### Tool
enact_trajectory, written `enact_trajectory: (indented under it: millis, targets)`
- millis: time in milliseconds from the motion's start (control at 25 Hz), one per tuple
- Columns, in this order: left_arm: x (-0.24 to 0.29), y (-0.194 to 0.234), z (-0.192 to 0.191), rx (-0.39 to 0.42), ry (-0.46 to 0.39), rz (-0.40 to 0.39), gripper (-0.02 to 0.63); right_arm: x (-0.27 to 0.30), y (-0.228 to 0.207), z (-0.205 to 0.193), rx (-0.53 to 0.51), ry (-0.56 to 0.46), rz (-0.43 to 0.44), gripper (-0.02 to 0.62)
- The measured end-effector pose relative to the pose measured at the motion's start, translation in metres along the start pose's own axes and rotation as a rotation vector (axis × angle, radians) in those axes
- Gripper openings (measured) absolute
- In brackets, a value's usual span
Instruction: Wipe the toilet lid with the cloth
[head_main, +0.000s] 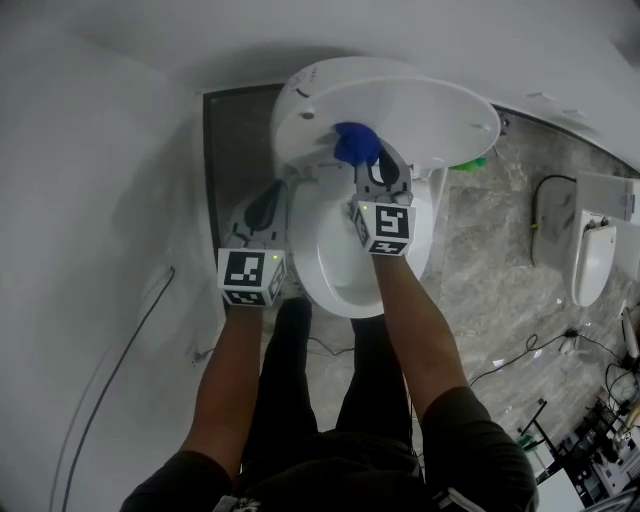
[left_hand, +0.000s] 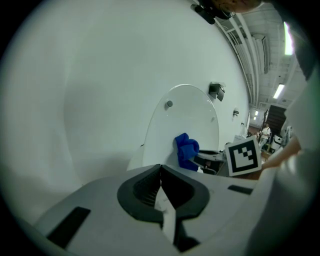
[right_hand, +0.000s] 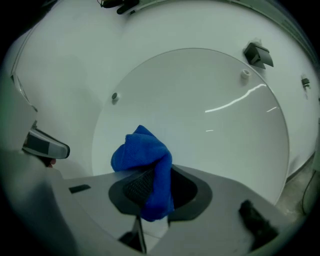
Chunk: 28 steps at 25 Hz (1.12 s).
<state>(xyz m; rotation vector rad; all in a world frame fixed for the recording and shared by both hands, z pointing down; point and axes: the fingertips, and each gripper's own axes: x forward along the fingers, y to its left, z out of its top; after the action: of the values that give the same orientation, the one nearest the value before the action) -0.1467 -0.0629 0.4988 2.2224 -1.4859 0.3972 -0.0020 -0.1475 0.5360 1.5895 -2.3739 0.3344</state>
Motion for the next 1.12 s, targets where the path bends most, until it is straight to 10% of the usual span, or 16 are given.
enact_trajectory:
  millis: [760, 1120]
  targets:
    - [0.046, -0.082, 0.001, 0.022, 0.018, -0.090, 0.011, -0.068, -0.158, -0.007, 0.017, -0.034, -0.278, 0.080]
    - [0.039, -0.076, -0.004, -0.008, 0.007, -0.059, 0.011, -0.086, -0.134, -0.007, -0.017, -0.041, -0.225, 0.080]
